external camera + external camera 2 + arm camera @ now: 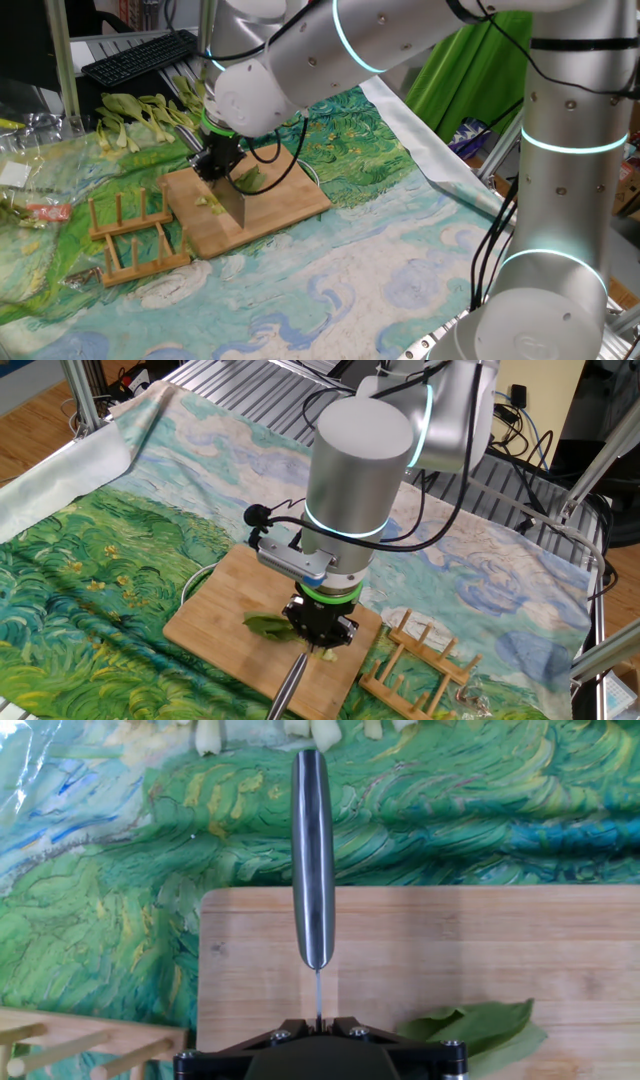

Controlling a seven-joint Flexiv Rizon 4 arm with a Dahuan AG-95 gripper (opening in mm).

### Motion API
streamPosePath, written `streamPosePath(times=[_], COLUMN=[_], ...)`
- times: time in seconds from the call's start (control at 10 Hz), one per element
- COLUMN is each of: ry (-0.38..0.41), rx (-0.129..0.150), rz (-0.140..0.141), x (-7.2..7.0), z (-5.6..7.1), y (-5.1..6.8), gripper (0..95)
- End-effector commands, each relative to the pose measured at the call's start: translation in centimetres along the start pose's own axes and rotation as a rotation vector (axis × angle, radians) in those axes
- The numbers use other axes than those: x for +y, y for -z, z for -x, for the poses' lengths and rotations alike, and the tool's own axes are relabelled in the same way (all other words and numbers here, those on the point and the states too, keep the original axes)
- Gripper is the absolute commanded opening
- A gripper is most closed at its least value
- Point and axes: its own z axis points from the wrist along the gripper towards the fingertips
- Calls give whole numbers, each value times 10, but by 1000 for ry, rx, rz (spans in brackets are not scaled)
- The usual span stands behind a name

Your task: Chop the pakchoi

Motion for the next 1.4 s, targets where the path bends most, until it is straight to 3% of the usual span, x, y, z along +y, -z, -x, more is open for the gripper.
streamPosePath(times=[0.1,0.3,0.4,0.8,1.1,1.4], ry=[0,2,7,4,6,6], rx=[0,-13,-18,-15,12,14], rz=[3,-1,-22,-20,-11,-12], x=[3,7,8,8,5,5], z=[-2,-5,-7,-7,-9,-10], y=[-5,-18,-21,-18,0,3], gripper=[0,0,0,0,0,0])
